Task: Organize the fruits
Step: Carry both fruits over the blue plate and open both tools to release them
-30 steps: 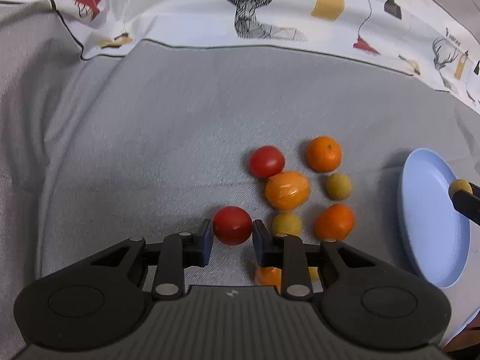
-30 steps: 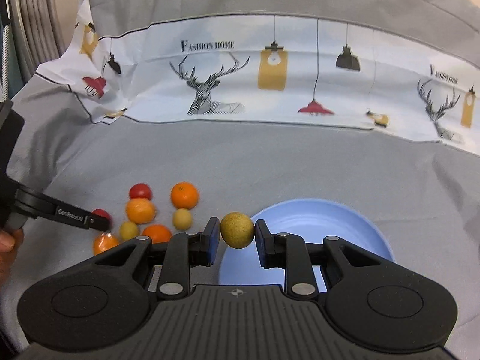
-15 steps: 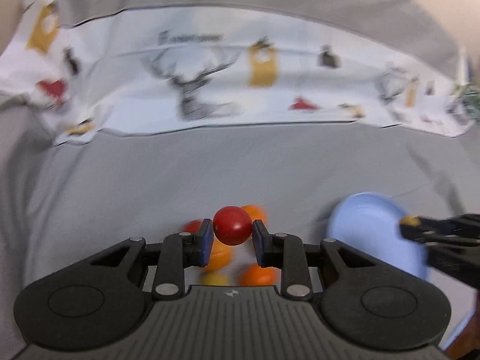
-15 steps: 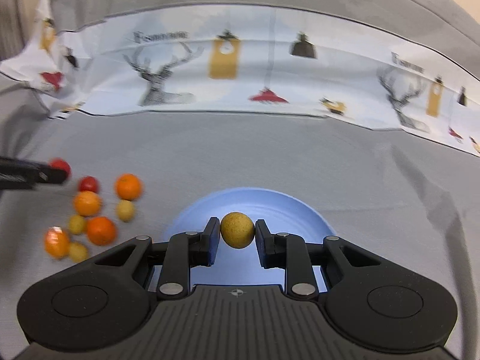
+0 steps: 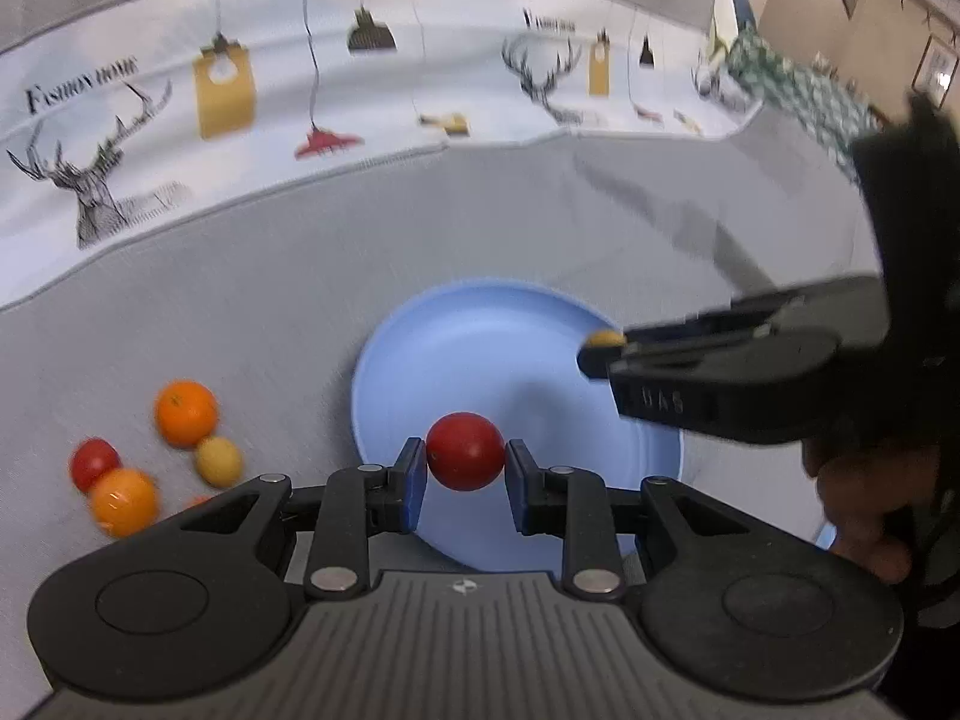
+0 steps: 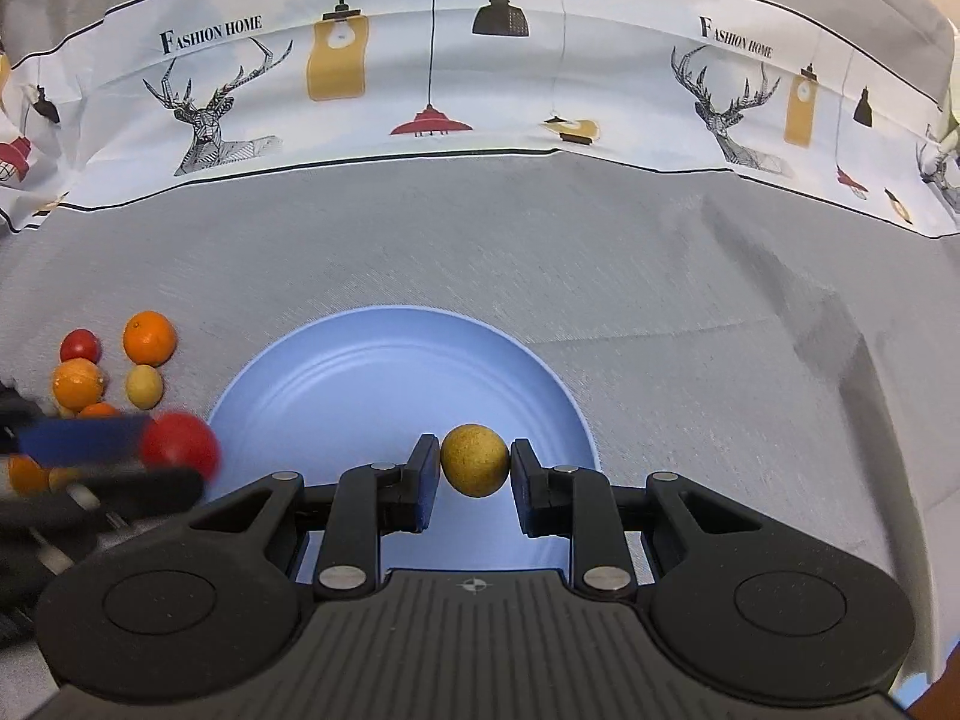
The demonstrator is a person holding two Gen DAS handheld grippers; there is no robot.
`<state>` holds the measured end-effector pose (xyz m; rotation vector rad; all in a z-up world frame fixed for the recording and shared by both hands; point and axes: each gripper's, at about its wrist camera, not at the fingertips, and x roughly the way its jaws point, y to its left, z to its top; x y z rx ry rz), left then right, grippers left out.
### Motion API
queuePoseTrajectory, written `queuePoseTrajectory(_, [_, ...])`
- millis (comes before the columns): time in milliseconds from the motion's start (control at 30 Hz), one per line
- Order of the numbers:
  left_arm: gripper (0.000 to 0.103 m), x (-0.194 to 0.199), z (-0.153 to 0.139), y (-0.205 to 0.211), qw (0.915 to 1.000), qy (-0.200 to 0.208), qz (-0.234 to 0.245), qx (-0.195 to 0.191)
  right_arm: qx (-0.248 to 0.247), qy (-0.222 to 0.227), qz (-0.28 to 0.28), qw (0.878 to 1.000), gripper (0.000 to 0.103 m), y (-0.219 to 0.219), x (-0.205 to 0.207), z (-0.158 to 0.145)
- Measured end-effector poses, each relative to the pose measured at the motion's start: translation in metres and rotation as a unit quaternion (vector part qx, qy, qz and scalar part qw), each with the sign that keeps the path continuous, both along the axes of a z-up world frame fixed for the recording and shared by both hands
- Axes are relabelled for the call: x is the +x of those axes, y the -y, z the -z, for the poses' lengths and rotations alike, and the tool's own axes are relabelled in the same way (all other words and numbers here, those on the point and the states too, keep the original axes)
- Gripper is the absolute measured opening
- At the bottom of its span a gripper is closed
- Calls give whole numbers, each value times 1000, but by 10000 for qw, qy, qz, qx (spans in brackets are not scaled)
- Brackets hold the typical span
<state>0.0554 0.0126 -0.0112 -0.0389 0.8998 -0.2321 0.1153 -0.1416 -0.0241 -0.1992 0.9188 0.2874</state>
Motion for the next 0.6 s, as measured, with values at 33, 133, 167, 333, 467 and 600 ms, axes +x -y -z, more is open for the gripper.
queuePoseTrajectory(33, [31, 2, 3, 3, 10000, -65, 25, 39, -5, -12, 12, 10000, 27, 0, 0, 1])
queuePoseTrajectory(133, [31, 3, 10, 4, 9998, -150, 72, 126, 3, -23, 27, 10000, 27, 2, 0, 2])
queuePoseTrajectory(167, [31, 4, 11, 3, 9998, -166, 83, 117, -2, -20, 25, 10000, 27, 3, 1, 2])
queuePoseTrajectory(333, [31, 2, 12, -1, 9998, -204, 70, 31, -18, -16, 38, 10000, 27, 1, 2, 3])
queuePoseTrajectory(467, [31, -1, 12, 4, 9997, -225, 115, 33, -43, -31, 47, 10000, 27, 1, 2, 4])
queuePoseTrajectory(600, [31, -1, 13, 10, 9995, -251, 173, 78, -84, -31, 76, 9999, 27, 0, 2, 5])
